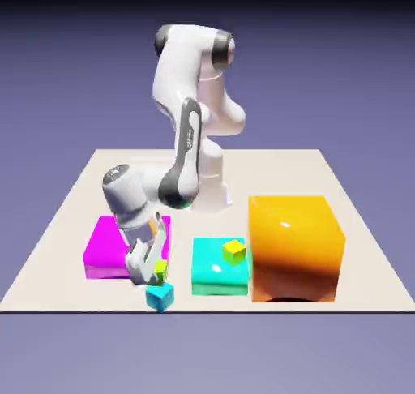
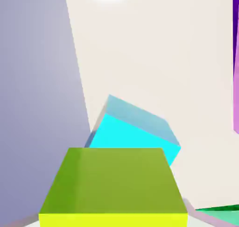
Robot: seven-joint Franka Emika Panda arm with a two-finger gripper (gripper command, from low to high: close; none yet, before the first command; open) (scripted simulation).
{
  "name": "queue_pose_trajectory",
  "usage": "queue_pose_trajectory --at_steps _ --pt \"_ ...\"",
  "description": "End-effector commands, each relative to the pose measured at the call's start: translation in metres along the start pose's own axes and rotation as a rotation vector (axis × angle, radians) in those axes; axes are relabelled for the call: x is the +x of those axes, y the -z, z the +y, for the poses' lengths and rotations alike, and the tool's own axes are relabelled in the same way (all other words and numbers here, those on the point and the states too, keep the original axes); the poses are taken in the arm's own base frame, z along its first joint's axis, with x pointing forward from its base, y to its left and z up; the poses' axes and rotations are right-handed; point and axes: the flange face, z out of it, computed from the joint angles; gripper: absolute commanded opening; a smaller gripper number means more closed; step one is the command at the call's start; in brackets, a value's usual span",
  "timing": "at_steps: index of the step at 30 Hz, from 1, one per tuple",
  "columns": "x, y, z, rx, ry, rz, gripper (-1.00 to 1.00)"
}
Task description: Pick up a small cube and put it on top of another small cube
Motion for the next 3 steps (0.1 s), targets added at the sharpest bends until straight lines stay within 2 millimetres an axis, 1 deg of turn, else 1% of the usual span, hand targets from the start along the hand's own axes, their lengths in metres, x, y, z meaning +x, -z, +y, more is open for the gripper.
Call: queue_pose_trajectory --at_steps 1,3 --pt "0.000 0.000 0.000 0.000 0.000 0.000 1.00" --pt "-0.003 0.035 0.001 0.000 0.001 -0.001 1.00"
